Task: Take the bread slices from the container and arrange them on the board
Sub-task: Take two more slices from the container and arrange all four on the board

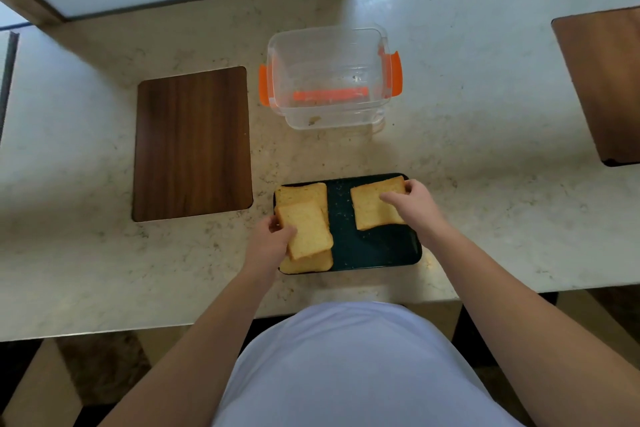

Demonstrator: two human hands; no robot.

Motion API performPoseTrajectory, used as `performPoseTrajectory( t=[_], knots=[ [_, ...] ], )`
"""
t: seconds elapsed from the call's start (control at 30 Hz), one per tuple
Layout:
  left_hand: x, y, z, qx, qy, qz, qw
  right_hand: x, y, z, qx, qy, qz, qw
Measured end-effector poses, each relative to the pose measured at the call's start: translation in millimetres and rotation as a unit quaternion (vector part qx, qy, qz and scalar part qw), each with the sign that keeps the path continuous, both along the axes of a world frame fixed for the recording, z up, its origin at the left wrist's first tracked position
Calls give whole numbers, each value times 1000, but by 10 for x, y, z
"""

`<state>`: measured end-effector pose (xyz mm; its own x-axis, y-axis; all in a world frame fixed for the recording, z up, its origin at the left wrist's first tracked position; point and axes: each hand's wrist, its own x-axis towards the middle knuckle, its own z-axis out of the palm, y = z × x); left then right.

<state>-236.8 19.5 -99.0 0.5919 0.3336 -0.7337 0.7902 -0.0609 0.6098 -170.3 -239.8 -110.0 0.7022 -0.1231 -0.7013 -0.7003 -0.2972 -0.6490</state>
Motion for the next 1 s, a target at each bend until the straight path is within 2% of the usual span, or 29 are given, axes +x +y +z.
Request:
performPoseTrajectory(
  t=[0.13,0.27,0.57,0.67,0.73,0.8,0.9,1.0],
  knots=[
    [58,17,-27,52,16,-17,998,-47,35,-38,0,-7,-31,999],
    [112,-94,10,162,-38,-73,983,-113,56,-50,-37,-33,-24,998],
    [313,-407,81,152,-65,-139,976,-97,16,-78,-34,-34,-37,998],
    [342,-457,151,126,-95,-162,974,-83,-45,-87,-22,-32,-62,997],
    [351,-495,187,105,-87,-227,964,-81,-78,-92,-21,-27,-75,997],
    [361,-538,203,27,-10,-287,957,-86,-94,-94,-37,-24,-73,996],
    [344,-591,208,-109,120,-270,949,-98,-82,-93,-82,-41,-47,995],
    [342,-620,177,-153,173,-267,936,-111,-52,-85,-111,-56,-46,991]
  ],
)
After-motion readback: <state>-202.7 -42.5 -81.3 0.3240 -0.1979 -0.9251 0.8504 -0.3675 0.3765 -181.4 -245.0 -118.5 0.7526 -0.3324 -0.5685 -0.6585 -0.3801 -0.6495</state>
